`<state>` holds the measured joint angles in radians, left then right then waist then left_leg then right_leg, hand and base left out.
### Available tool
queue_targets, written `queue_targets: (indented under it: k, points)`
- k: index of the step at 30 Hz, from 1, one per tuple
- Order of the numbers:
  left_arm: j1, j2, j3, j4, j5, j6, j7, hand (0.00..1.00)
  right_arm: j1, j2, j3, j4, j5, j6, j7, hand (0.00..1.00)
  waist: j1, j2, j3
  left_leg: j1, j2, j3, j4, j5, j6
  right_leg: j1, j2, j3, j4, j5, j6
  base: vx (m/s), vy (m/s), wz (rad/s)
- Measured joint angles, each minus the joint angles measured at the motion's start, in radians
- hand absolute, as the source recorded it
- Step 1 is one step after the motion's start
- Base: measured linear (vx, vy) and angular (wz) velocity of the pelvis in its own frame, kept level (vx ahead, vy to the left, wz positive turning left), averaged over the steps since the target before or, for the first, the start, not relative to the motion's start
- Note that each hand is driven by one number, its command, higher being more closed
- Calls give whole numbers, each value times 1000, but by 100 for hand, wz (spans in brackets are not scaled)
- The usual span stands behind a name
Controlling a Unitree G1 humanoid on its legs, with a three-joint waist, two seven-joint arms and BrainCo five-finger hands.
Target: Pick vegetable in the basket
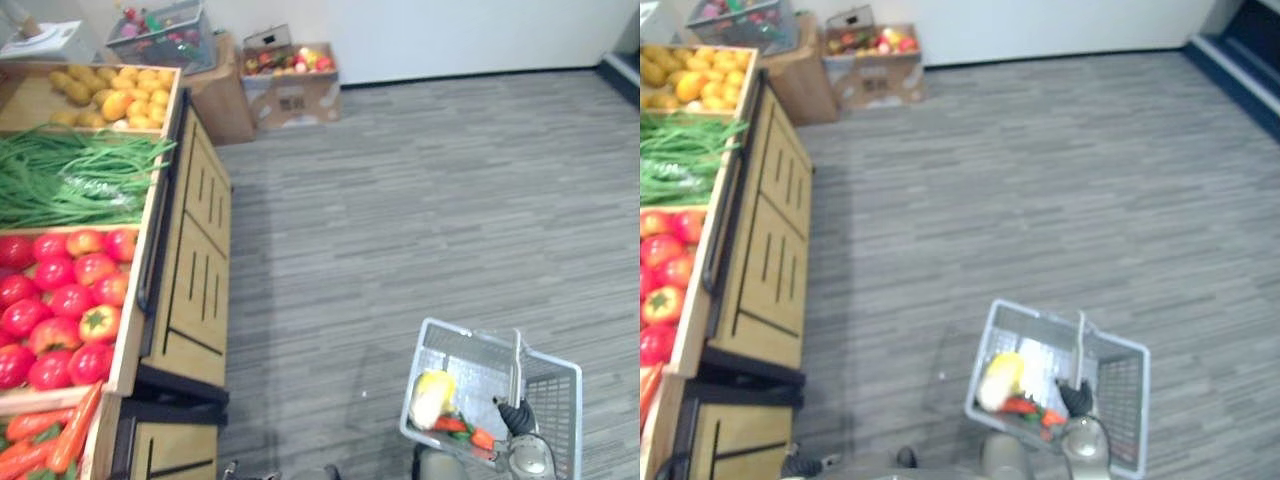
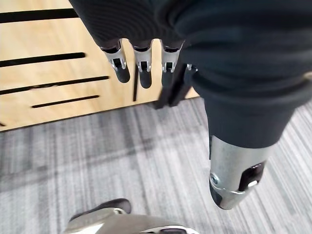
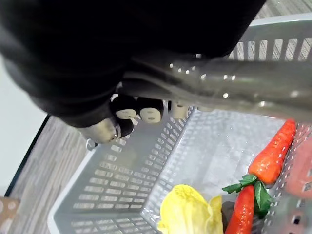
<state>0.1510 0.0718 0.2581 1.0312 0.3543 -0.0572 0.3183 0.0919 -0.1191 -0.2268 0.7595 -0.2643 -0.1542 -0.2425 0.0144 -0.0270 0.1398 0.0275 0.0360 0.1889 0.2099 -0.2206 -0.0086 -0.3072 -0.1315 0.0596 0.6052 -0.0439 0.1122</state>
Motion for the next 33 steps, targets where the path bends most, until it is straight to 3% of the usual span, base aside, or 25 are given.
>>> queue_targets:
  k: [2, 3, 5, 6, 9, 10, 11, 12, 14, 15, 18, 23, 24, 27, 29, 30, 31, 32, 33]
  points:
    - [0, 2, -6, -8, 0, 0, 0, 0, 0, 4, 3, -3, 1, 0, -2, 100, -8, 3, 5, 54, 5, 2, -14, -29, 24, -42, -6, -10, 132, 19, -1, 153, 101, 5]
    - [-7, 8, -6, -12, 0, 0, 0, 0, -3, 20, 3, -11, 1, -4, -3, 100, -4, -13, 2, 86, 3, 22, -41, -36, 28, -72, -15, -50, 173, -39, -18, 153, 92, -2]
    - [-22, 9, 1, -15, 0, 1, -1, 0, -15, 37, 8, -18, -2, -5, -3, 100, 8, -21, 7, 106, 11, 37, -68, -37, 27, -111, -21, -143, 114, -88, -34, 142, 39, -21]
    - [-30, -3, 12, -16, 0, 1, -2, 0, -26, 42, 8, -22, -3, -6, -2, 100, 15, -18, 9, 106, 19, 46, -69, -38, 23, -115, -15, -212, 5, -84, -30, 150, 1, -22]
    - [-33, -19, 51, -18, 0, 2, -10, 0, -21, 52, 7, -39, -3, -6, -2, 100, 14, -16, 11, 121, 18, 42, -67, -61, -18, -88, 2, -249, -216, -57, -25, 240, -63, 8]
    - [-33, -23, 67, -18, 2, 2, -11, 0, -9, 61, 0, -42, -4, -5, -2, 100, 14, -20, 11, 140, 10, 31, -65, -76, -42, -56, 2, -239, -288, -1, -39, 397, -185, 46]
    - [-39, -31, 83, -14, 3, 3, -12, 0, 8, 60, -10, -43, -3, 0, -9, 100, 13, -21, 11, 161, 11, 5, -57, -97, -69, -33, -3, -240, -290, 49, -60, 403, -197, 42]
    - [-41, -43, 86, -19, 3, 3, -13, 0, 8, 57, -26, -44, -3, 5, -12, 100, 18, 0, 14, 162, 26, 1, -47, -97, -71, -31, 3, -255, -272, 46, -67, 317, -173, 37]
    - [-40, -72, 95, -31, 4, 2, -11, 0, -8, 36, -39, -63, -5, 11, -14, 100, 16, 39, 15, 147, 53, -8, -16, -75, -106, -35, 11, -285, -233, 5, -98, 282, -170, 13]
    - [-40, -73, 97, -32, 4, 2, -10, 0, -9, 36, -38, -65, -9, 12, -13, 100, 16, 43, 13, 147, 59, -9, -14, -66, -119, -34, 13, -291, -228, -4, -101, 267, -169, 7]
    - [-42, -73, 102, -35, 4, 2, -10, 0, -9, 38, 0, -54, -14, 12, -8, 100, 13, 45, 12, 129, 94, -19, 31, -9, -136, 12, 28, -345, -258, -20, -116, 228, -143, 22]
    - [-43, -68, 113, -35, -34, 3, -6, 0, 5, 18, -2, -33, -14, 12, 5, 100, 15, 41, 12, 39, 84, -67, 254, 113, -151, 144, 17, -382, -393, -20, -117, 207, -78, 27]
    - [-37, -66, 121, -32, -39, 2, -1, 0, 8, 12, -3, -25, -14, 11, 5, 100, 16, 22, 15, -3, 89, -61, 313, 76, -133, 174, -1, -378, -429, -20, -116, 148, -8, 17]
    - [-32, -67, 122, -35, -58, 1, 10, 0, 2, -4, -9, 25, -13, 11, 5, 100, 16, 21, 12, -51, 99, -62, 206, -36, -130, 214, -32, -377, -470, -14, -107, 111, 58, 19]
    - [-26, -68, 126, -35, -67, 1, 16, 0, -13, 1, -29, 51, -13, 11, 5, 100, 16, 23, 11, -79, 100, -63, 47, -24, -125, 213, -49, -365, -482, 0, -85, 42, 195, -10]
    - [-14, -73, 132, -34, -70, 3, 20, 0, -17, 2, -31, 61, -12, 10, 5, 100, 20, 30, 9, -88, 106, -63, -52, 30, -120, 213, -47, -347, -493, 11, -61, 19, 235, -35]
    - [-1, -82, 132, -34, -71, 2, 22, 0, -16, -1, -33, 63, -12, 8, 5, 100, 19, 44, 1, -98, 117, -64, -85, 81, -127, 212, -37, -340, -501, 17, -44, 17, 270, -61]
    - [10, -87, 141, -26, -76, 4, 24, 0, -22, 11, -40, 84, -10, 10, 3, 100, 20, 41, -10, -104, 113, -43, -67, 94, -116, 214, -40, -311, -515, 26, -6, 26, 258, -45]
    - [17, -82, 141, -28, -76, 3, 25, 0, -9, 19, -39, 78, -10, 6, 3, 100, 15, 28, -20, -104, 102, -36, -68, 89, -110, 216, -48, -310, -525, 31, -1, 48, 307, -38]
